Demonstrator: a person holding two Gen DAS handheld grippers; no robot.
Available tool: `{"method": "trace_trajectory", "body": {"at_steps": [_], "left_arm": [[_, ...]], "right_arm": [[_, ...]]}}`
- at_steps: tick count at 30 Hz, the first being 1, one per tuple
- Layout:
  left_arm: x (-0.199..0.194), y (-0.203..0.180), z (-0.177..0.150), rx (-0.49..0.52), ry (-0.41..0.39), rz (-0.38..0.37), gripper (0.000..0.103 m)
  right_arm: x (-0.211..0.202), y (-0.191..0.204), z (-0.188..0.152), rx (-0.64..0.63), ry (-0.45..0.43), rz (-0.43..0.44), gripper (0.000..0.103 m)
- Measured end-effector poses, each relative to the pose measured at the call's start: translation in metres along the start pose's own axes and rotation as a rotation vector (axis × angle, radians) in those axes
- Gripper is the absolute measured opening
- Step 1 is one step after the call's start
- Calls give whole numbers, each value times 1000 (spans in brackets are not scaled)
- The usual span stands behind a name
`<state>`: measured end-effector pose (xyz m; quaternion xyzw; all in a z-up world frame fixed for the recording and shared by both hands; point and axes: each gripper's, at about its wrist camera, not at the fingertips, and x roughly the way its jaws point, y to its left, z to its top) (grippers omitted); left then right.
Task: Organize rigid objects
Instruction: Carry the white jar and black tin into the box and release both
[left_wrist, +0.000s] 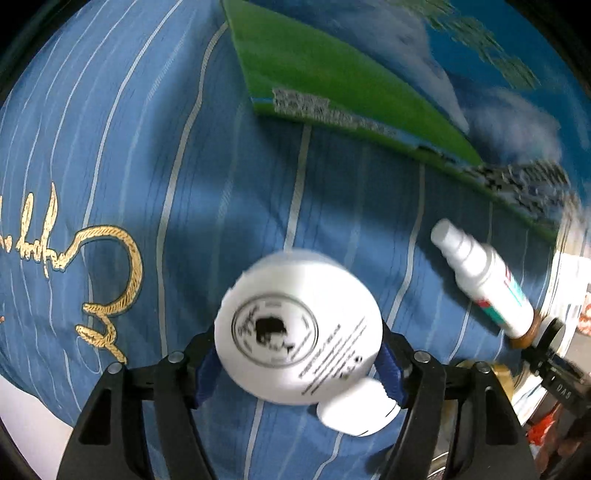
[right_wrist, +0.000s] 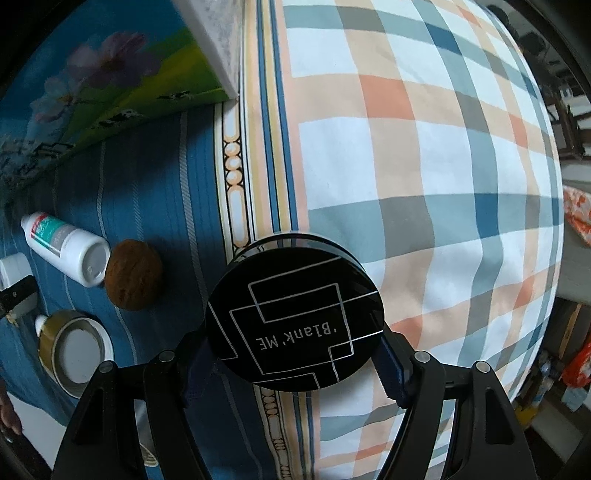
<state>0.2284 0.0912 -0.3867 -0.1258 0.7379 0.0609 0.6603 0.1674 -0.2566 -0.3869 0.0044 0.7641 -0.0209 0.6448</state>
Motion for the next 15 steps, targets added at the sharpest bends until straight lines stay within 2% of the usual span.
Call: {"method": "trace_trajectory", "body": {"at_steps": [4,5,7,11,12,15], "left_arm": [[-9,9,10,-28,-25,-10,70],[-11,9,10,-23,-32,5,66],[-9,0,15,-3,-37,15,66],[-21,-6,1,23,-53,42,66],[-25,-7,-4,25,-54,40,66],[-36,-11,-22,32,-65,37,66]], "right_arm": [[3,-10,-7,35,27,30,76],[3,-10,-10,34,29,29,76],[1,-11,-16,32,30,26,76],[-6,-12,-34,25,27,36,76],[-7,-11,-29,24,26,46,76],[-20,-14,-48,16,11,83,76]]}}
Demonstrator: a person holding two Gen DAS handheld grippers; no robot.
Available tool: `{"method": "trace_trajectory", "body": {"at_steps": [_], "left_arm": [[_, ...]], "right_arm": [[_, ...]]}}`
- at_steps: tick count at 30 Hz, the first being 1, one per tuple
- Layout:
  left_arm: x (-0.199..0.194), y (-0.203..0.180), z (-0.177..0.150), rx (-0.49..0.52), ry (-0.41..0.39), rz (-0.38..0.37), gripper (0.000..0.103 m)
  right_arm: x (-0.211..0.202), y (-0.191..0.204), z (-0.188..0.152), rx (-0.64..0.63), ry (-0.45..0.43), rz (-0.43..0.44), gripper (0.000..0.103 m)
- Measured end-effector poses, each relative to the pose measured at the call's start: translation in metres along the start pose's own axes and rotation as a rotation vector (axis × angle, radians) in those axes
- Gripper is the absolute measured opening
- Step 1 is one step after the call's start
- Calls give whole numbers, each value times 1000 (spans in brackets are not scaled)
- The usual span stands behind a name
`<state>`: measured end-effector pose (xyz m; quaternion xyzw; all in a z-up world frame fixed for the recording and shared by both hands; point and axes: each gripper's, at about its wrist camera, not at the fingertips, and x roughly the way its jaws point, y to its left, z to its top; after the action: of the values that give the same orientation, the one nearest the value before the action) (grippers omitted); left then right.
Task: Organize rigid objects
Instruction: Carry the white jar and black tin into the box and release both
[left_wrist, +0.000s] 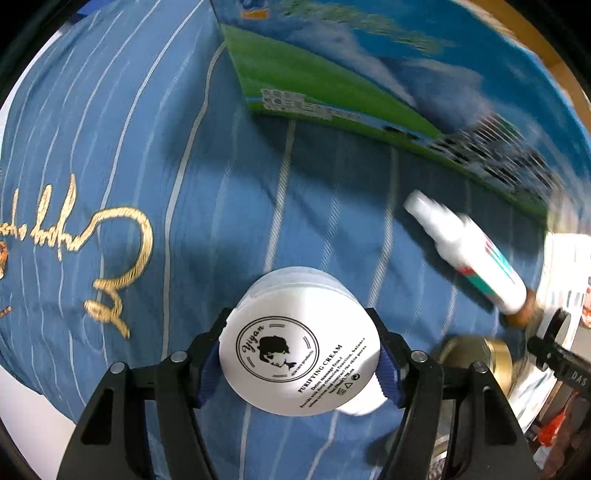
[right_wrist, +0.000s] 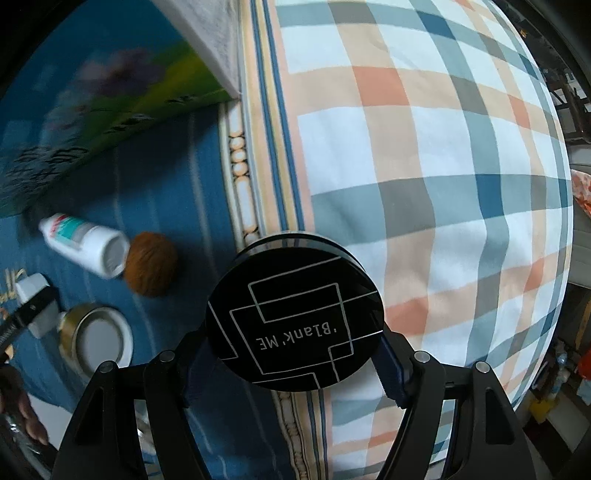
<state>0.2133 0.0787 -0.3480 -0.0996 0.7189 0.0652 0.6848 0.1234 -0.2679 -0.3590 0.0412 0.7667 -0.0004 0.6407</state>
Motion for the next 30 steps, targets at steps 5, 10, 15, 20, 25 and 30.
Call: {"method": "trace_trajectory", "body": {"at_steps": [5,10,15,20,25,30], "left_arm": [[-41,-9,-25,-7,-36,-55,66],[-113,-30,-35,-1,-118,-138,66],[-172,-74,-11,44,-169,-246,66],[-181,-111,61,97,-158,-296,66],[-135,-110,147,100,-97,-306,66],[-79,-109,223,58,-12,-319,66]], "right_arm": [[-35,10,-12,-17,-23,68,76],[-83,14,-38,-65,-60,167,76],[-162,17,-33,-128,-143,267,76],[-198,40,18,-151,-218,278,76],[-196,79,93,-143,-253,207,76],[-156,112,170,-139,-238,135,76]]}}
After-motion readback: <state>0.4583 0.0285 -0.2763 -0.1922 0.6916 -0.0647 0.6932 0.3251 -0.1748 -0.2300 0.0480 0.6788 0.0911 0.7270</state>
